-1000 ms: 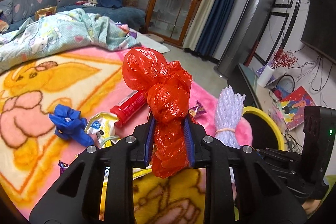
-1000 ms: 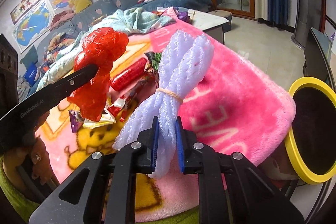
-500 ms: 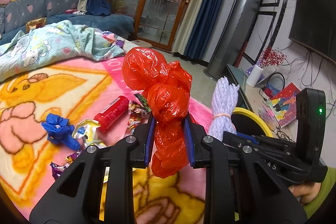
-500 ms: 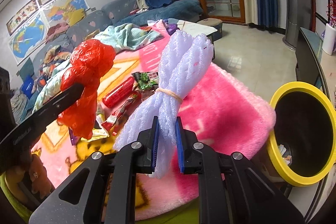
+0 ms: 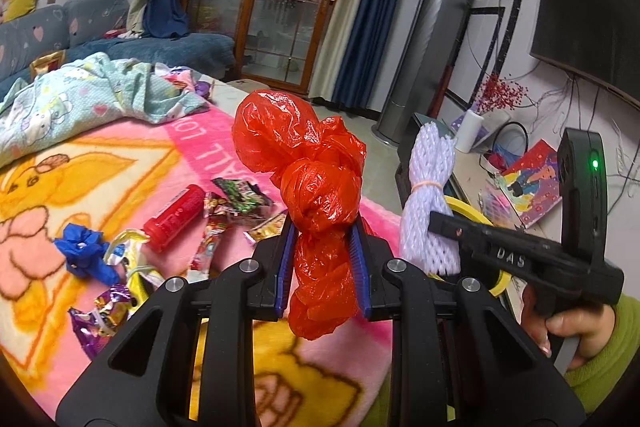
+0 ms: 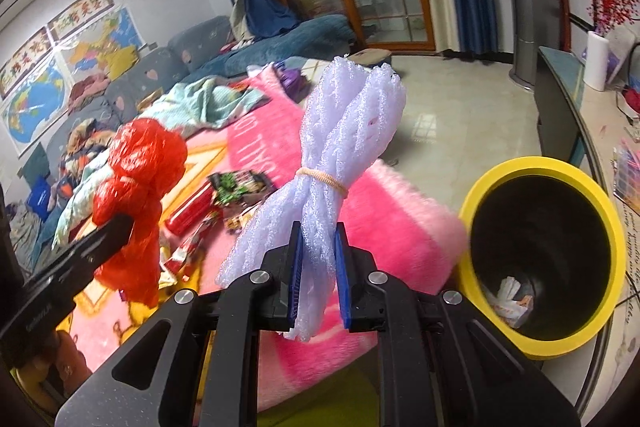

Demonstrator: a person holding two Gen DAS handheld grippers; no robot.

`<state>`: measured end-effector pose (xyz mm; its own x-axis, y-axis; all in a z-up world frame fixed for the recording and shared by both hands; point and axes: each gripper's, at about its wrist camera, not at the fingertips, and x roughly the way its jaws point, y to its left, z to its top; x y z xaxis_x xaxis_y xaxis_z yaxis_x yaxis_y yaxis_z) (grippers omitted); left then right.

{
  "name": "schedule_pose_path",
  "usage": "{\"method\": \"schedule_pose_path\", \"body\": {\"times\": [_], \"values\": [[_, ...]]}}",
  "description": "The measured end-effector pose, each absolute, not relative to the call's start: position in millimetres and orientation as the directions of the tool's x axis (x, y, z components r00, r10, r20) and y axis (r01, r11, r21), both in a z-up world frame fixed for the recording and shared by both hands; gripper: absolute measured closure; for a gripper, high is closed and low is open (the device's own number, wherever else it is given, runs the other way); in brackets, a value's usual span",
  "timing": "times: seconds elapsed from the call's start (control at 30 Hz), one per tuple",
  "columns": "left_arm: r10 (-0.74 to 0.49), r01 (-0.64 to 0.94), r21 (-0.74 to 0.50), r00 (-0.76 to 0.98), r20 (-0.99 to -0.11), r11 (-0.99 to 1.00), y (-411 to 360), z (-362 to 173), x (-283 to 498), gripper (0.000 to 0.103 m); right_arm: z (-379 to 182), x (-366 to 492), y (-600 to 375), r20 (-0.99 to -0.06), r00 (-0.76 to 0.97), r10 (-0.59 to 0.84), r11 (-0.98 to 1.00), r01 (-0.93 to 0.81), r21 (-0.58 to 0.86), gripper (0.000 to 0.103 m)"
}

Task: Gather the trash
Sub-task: 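Lift the red bag and lavender foam net and carry both over the bin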

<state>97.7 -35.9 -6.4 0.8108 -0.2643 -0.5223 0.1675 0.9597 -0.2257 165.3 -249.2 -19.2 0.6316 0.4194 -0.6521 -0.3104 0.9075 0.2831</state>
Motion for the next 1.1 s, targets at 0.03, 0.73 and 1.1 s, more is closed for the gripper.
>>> {"method": "schedule_pose_path", "body": {"times": [0.03,0.73,1.1], "values": [[-0.267,0.173,-0.223,0.81,-0.523,0.959,-36.8,-6.7,98.6,0.084,-18.8,165.6,-252.0,-0.65,0.636,0.415,0.91,-0.304,0.283,0.088],[-0.372,0.346,-0.155,0.754,-0.542,0.925,-119.7,-10.6,121.7,0.084,-16.7,176.6,-345.6,-0.623,0.73,0.281,0.935,-0.062,0.349,0.088],[-0.414,0.421,-0.124,0.718,-0.56,0.899,-155.1,-17.3,130.6,0.084,-20.4,177.5,-387.3,-0.617,0.76,0.203,0.938,0.029,0.344,0.088]]}}
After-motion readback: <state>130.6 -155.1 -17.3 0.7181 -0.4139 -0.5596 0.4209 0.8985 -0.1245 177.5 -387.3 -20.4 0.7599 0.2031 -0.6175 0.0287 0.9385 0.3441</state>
